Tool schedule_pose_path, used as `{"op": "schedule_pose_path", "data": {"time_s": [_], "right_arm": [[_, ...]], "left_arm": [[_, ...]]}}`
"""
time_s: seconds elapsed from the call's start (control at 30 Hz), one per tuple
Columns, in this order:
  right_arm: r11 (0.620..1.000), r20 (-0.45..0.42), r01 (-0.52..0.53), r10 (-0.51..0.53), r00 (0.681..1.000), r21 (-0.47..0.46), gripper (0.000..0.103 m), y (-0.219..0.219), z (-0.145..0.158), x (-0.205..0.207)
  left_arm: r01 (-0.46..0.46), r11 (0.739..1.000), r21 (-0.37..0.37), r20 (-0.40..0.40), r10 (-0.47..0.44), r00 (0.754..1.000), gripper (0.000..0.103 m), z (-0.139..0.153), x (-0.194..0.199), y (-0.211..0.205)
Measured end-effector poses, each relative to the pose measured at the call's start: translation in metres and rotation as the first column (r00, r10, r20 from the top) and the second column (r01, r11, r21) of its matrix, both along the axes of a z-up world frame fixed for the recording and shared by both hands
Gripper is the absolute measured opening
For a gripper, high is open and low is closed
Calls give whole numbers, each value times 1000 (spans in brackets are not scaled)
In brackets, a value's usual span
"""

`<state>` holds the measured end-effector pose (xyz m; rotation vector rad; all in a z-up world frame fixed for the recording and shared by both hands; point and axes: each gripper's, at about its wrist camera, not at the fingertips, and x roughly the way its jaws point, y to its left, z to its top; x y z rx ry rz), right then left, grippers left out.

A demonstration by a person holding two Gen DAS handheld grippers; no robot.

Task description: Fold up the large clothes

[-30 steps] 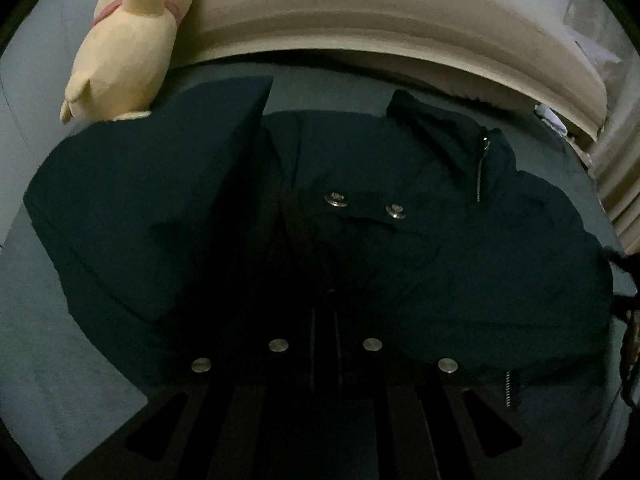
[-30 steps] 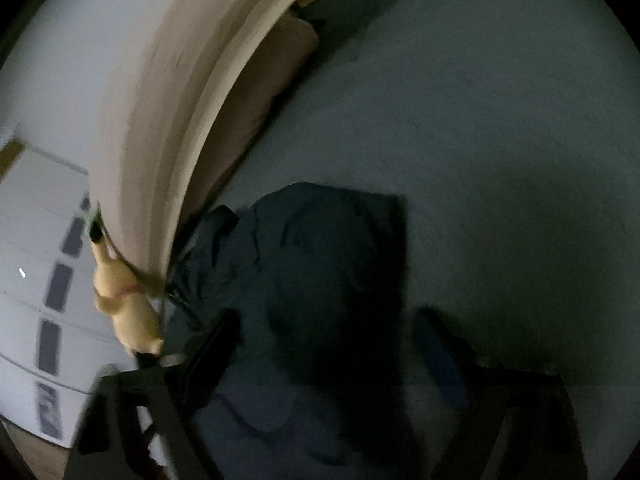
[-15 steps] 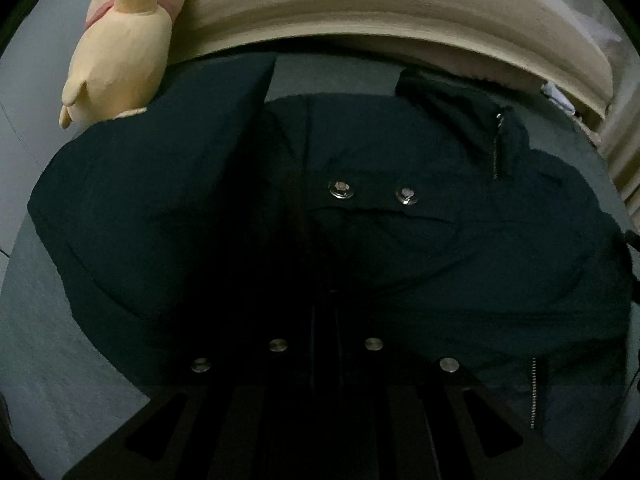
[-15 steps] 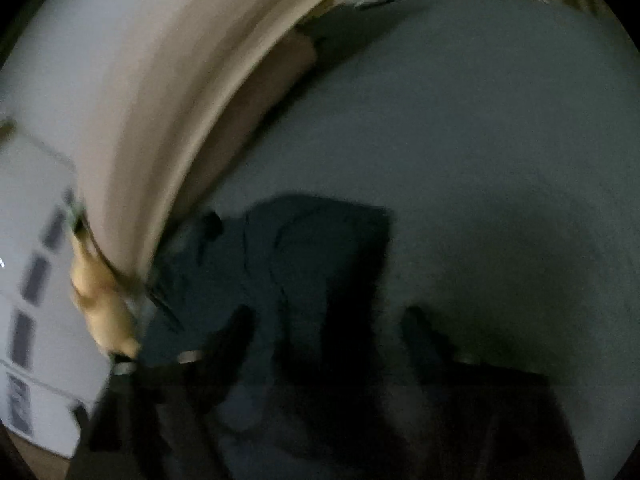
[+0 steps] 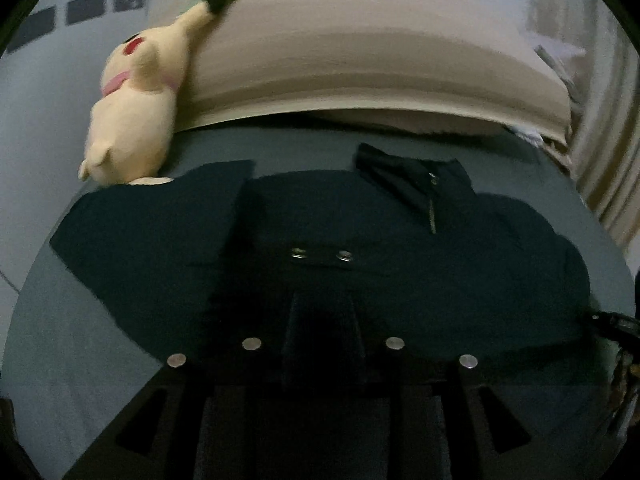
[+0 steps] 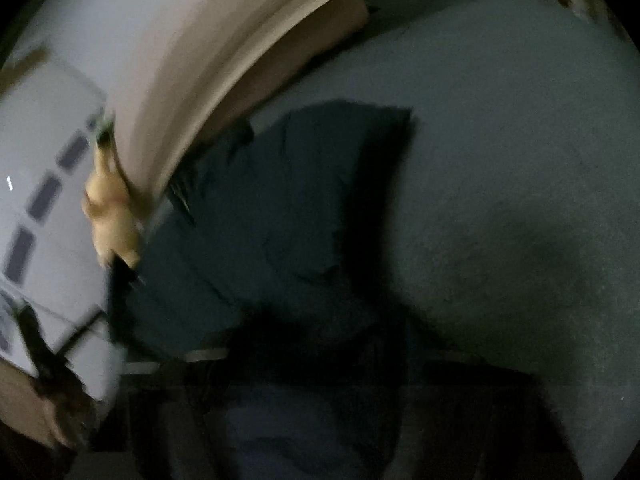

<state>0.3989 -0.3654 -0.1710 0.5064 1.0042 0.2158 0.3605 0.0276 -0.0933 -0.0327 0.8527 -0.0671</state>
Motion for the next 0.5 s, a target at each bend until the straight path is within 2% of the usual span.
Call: {"op": "schedule_pose_path", "data": {"time_s": [0.03,0.07,0.13,0.2,0.23,0.27,0.3,0.33,0.37,0.43,0.5], "right_arm": [[1000,9,5,-5,1000,-7,22,-4,3,-4],[999,39,10,-9,999,-35,20,-1,13,-7],[997,75,24,-19,997,-70,18,-2,25,-13],[994,26,13,-10,1000,-111,19,1,12,-4],[991,-28,0,-3,1000,-130,26,0,-3,1],[994,-18,5,-7,1000,-107,29,-1,-3,3],[996,-8,16,-16,1000,-84,42,-5,-1,1],[998,9,34,-34,999,-50,66,-11,4,0],[997,36,70,-70,997,-17,76,-18,12,-2],[992,88,115,-118,989,45,77,-31,25,-2],[989,89,122,-130,988,86,77,-35,31,10]], "left_arm": [[10,1000,11,-4,-9,1000,26,-4,2,-5],[22,999,25,-14,-22,1000,26,-7,4,-12],[31,998,47,-39,-30,999,26,-21,11,-23],[17,996,87,-127,-6,992,26,-46,23,-29],[16,996,87,-175,-1,985,26,-61,29,-30],[15,995,98,-170,2,986,26,-65,29,-30],[16,993,120,-161,3,987,26,-66,28,-33],[23,988,150,-157,1,988,26,-66,28,-37],[27,986,165,-155,-1,988,26,-67,28,-39],[30,987,156,-155,-5,988,26,-68,29,-37],[29,991,134,-159,-8,987,26,-68,30,-33]]}}
